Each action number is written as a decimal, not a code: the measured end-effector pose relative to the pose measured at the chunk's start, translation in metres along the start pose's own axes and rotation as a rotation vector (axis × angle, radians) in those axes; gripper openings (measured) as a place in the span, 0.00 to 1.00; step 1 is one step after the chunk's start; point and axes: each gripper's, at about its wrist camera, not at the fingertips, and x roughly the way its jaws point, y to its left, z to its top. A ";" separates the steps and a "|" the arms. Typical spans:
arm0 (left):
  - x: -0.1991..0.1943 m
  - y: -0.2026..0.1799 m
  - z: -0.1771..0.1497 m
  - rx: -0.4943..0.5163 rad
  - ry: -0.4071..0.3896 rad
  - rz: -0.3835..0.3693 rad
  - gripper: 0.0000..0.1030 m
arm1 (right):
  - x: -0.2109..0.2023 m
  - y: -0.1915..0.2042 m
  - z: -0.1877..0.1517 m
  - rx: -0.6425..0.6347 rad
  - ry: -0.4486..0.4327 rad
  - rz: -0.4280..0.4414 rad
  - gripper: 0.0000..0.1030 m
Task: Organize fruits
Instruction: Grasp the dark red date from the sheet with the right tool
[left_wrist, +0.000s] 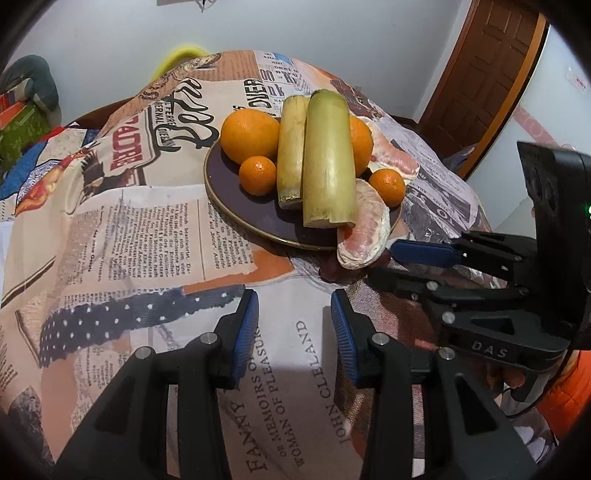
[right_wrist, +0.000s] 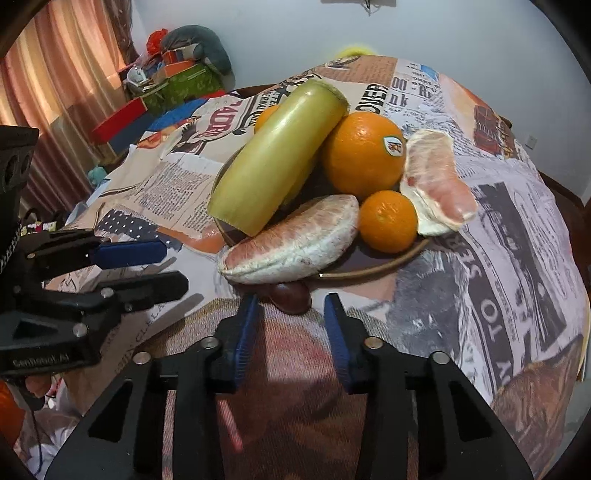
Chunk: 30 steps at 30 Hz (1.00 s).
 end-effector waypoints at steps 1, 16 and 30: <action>0.002 0.001 0.000 0.002 0.005 -0.003 0.37 | 0.001 0.000 0.001 -0.003 0.001 -0.001 0.25; 0.020 -0.020 0.013 0.066 0.028 -0.028 0.30 | -0.006 -0.006 -0.005 0.008 -0.012 0.031 0.21; 0.034 -0.032 0.016 0.094 0.021 -0.013 0.17 | -0.031 -0.031 -0.015 0.071 -0.045 0.000 0.21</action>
